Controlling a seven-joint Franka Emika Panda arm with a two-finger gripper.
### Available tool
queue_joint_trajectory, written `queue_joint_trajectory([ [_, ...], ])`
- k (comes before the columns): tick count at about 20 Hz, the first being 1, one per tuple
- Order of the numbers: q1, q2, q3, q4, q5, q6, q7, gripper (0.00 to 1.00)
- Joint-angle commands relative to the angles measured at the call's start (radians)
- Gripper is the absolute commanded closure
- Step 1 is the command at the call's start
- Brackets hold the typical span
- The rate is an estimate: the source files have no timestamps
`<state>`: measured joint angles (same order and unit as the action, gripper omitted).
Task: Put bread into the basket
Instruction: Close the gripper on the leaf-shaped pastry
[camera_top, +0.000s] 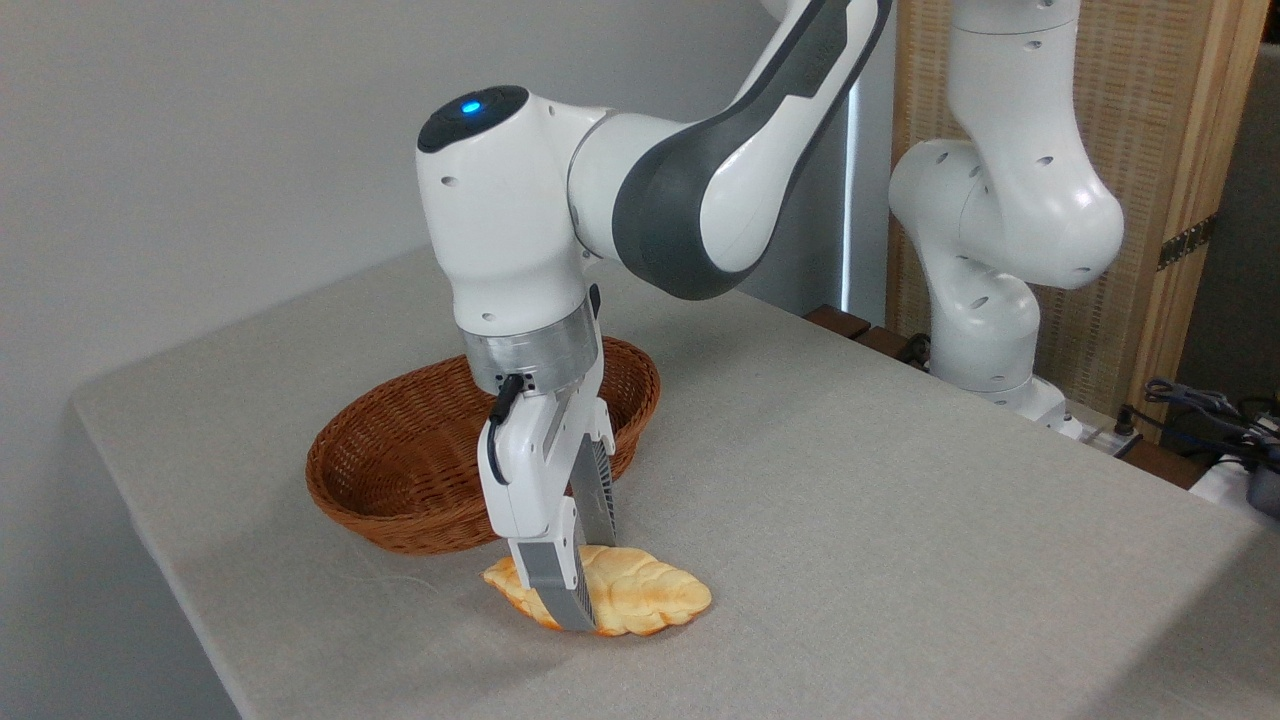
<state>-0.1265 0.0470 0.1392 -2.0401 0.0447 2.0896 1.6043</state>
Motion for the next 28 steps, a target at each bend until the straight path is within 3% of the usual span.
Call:
queue_joint_trajectory([
  [1, -0.002, -0.004, 0.003, -0.025, 0.018, 0.020, 0.017, 0.00],
  [13, -0.002, 0.007, 0.000, -0.029, 0.020, 0.038, 0.039, 0.00],
  [14, -0.002, 0.007, 0.000, -0.029, 0.020, 0.038, 0.057, 0.11],
  [15, -0.002, 0.007, 0.000, -0.029, 0.020, 0.037, 0.089, 0.37],
  [16, -0.002, 0.005, 0.002, -0.029, 0.020, 0.037, 0.101, 0.52],
  [17, -0.002, 0.005, 0.002, -0.029, 0.018, 0.037, 0.101, 0.60],
  [20, -0.002, 0.005, 0.002, -0.029, 0.018, 0.037, 0.101, 0.67],
  [28, -0.001, -0.018, 0.014, -0.015, 0.017, 0.037, 0.094, 0.65],
])
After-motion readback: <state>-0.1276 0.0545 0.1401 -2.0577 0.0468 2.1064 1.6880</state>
